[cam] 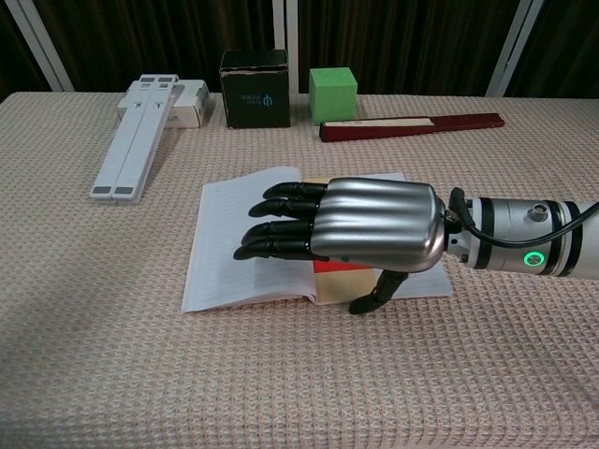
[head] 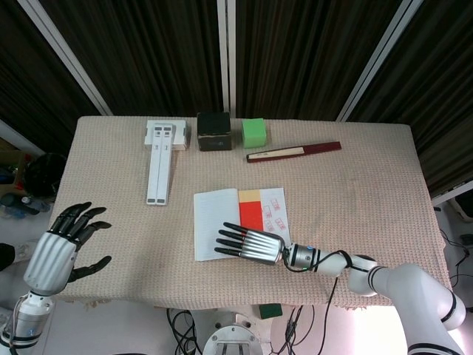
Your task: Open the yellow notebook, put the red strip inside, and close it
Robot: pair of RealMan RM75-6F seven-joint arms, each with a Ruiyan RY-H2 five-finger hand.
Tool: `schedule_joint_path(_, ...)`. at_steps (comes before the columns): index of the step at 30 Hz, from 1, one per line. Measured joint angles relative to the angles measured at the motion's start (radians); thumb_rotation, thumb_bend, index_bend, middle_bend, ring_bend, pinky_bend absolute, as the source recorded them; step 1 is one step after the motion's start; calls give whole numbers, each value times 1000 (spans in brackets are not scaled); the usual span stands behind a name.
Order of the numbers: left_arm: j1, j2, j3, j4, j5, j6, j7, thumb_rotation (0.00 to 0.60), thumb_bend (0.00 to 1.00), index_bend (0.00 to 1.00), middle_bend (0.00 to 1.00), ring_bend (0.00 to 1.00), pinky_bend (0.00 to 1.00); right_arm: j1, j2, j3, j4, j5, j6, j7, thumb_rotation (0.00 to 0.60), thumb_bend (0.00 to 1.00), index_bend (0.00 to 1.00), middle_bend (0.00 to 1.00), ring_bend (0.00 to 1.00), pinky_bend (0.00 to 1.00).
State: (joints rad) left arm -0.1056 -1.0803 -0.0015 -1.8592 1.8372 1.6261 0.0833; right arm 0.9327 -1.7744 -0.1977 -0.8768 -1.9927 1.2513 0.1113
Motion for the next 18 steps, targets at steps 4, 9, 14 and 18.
schedule_joint_path(4,1,1,0,0,0,3,-1,600,29,355,216,130,175,1,0,-3,-1,-3,2,0,600,76,0,65,0,0)
schedule_joint_path(9,3,2,2,1,2,5,-2,600,28,355,216,130,175,-4,11,-9,-14,-10,24,-3,600,76,0,75,0,0)
schedule_joint_path(14,5,2,2,4,5,9,-5,600,28,355,216,130,175,-25,43,-8,-28,-11,79,-9,600,77,62,118,0,0)
schedule_joint_path(18,1,0,0,4,7,6,-6,600,29,355,216,130,176,-51,66,5,-24,8,115,-4,600,98,118,132,0,0)
